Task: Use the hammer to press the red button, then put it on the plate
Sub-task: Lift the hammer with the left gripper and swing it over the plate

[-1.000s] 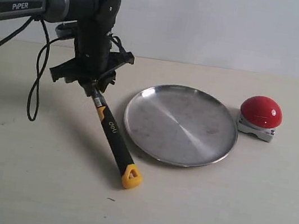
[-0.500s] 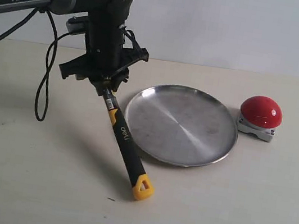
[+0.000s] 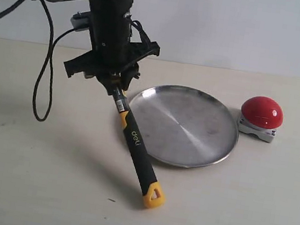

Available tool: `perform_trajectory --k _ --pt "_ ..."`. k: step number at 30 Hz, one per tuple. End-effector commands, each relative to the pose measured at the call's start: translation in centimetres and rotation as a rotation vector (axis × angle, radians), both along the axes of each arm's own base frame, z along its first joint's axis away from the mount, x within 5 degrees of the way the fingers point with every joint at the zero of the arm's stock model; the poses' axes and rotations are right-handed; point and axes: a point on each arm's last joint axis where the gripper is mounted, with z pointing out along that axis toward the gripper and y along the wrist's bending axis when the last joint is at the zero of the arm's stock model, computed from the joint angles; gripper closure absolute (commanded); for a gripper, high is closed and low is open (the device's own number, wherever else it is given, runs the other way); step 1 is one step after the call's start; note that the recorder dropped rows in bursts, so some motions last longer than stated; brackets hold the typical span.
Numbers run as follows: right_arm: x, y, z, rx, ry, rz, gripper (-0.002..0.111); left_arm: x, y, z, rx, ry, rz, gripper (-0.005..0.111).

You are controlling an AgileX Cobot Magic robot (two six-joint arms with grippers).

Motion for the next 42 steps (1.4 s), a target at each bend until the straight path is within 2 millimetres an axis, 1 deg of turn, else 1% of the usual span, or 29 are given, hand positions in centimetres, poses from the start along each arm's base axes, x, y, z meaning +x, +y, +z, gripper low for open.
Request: perform_trajectory --k 1,2,4,7,11,13,16,21,27,33,42 --pt "0.0 0.0 0.0 -0.013 -0.014 -0.005 0.108 -1.2 0.6 3.2 -0.027 -0.05 -0.014 0.107" --pt "0.0 0.0 0.0 -0.013 -0.014 -0.005 0.108 -1.5 0.5 3.2 -0.025 -0.046 -0.018 0.107" --pt "0.0 0.0 0.0 -0.013 -0.014 -0.005 0.108 -2.3 0.2 2.5 -0.009 -0.02 -0.031 0.107" --pt "0.0 0.0 0.0 -0.013 -0.014 -0.005 0.108 -3.4 -0.3 0.8 0.026 0.033 -0.05 0.107" --pt "0.0 0.0 0.0 -0.013 -0.014 -0.005 0.108 -4.1 -1.0 -0.6 0.02 0.03 -0.067 0.107" --pt "0.0 0.0 0.0 -0.013 -0.014 -0.005 0.108 -4.3 -1.3 -0.9 0.015 0.025 -0.072 0.107" --pt "0.0 0.0 0.0 -0.013 -0.014 -0.005 0.108 -4.5 -1.7 -1.1 0.012 0.003 -0.078 0.107" --pt "0.0 0.0 0.0 -0.013 -0.014 -0.005 0.108 -4.3 -1.8 -1.2 0.033 -0.021 -0.074 0.107" --pt "0.0 0.0 0.0 -0.013 -0.014 -0.005 0.108 -3.7 -2.4 -1.0 -0.038 -0.093 -0.074 0.107" --pt "0.0 0.0 0.0 -0.013 -0.014 -0.005 0.108 -3.6 -2.6 -1.0 -0.052 -0.104 -0.085 0.107" --pt "0.0 0.0 0.0 -0.013 -0.014 -0.005 0.108 -3.8 -3.8 -0.7 -0.183 -0.099 -0.119 0.107"
